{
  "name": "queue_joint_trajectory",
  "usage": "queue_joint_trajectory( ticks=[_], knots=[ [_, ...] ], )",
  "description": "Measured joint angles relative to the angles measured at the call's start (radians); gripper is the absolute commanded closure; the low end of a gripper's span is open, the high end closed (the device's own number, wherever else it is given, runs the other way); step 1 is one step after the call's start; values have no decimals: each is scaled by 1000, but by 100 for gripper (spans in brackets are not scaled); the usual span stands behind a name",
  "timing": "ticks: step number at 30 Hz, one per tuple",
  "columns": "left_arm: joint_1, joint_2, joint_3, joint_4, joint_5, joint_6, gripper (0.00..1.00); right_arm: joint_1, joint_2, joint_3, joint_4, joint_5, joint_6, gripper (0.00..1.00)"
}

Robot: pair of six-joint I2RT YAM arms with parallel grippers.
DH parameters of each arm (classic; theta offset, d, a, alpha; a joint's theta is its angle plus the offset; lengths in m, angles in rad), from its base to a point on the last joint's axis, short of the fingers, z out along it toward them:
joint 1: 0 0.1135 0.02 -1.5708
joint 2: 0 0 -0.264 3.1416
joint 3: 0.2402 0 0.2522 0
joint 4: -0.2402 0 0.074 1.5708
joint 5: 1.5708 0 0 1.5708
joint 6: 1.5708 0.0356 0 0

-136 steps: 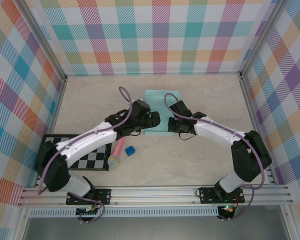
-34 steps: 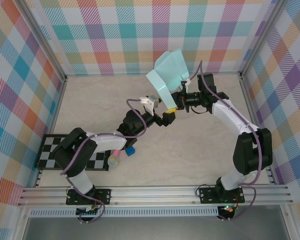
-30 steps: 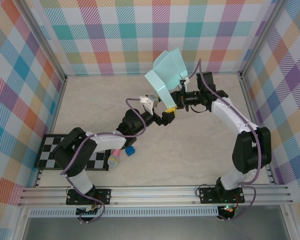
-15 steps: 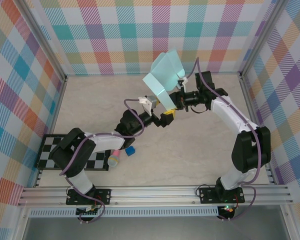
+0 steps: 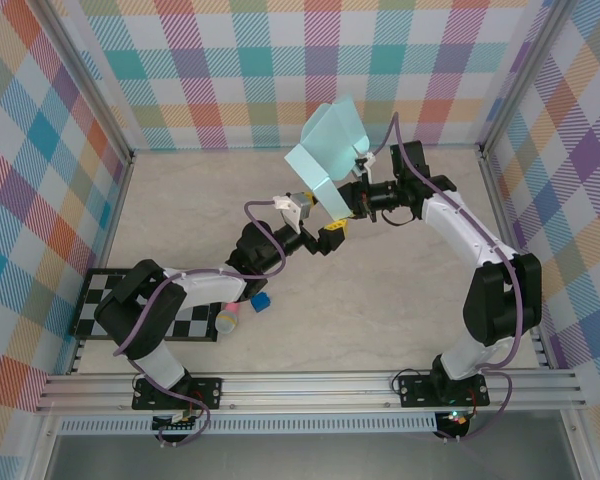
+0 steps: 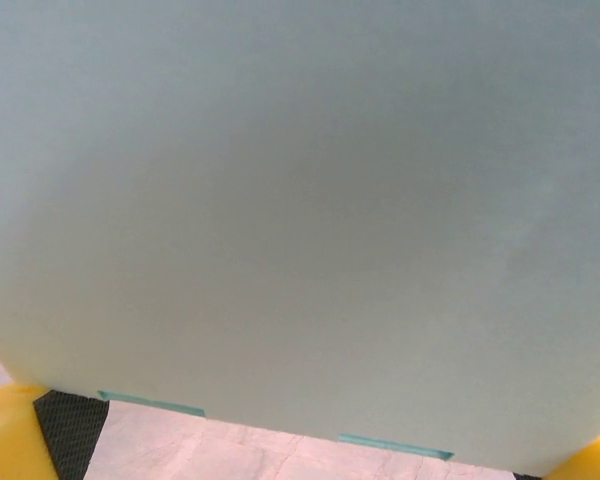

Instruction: Fold the paper box

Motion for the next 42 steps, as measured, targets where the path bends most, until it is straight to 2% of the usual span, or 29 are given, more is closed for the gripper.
queue_joint_trajectory(
  ticks=[5, 8, 13, 15, 19, 24, 31, 33, 36, 40, 42],
  knots=[
    [0, 0, 0, -10, -14, -3, 0, 0, -6, -13, 23, 34, 34, 94],
    [0, 0, -10, -13, -29, -5, 0, 0, -21, -27, 26, 103, 61, 92],
    [6, -24, -59, -20, -47, -6, 0, -4, -39, -38, -34, 270, 51, 96],
    [24, -65, -99, -25, -71, -16, 0, -10, -47, -51, -71, 346, 20, 100],
    [61, -177, -204, -40, -122, -32, 0, -13, -52, -102, -119, 504, -51, 100],
    [63, -353, -303, -155, -265, -25, 0, 32, 0, -130, -158, 755, -171, 100],
    [74, -467, -307, -319, -494, -16, 0, 192, 66, -219, -119, 1105, -281, 100],
    [87, -467, -308, -360, -538, -49, 0, 221, 71, -261, -91, 1161, -294, 92],
    [112, -466, -323, -395, -543, -93, 0, 230, 84, -308, -51, 1202, -314, 78],
    [116, -452, -327, -402, -472, -101, 0, 226, 89, -333, 3, 1214, -362, 61],
    [116, -446, -325, -409, -420, -90, 0, 221, 87, -341, 37, 1201, -394, 58]
  ],
)
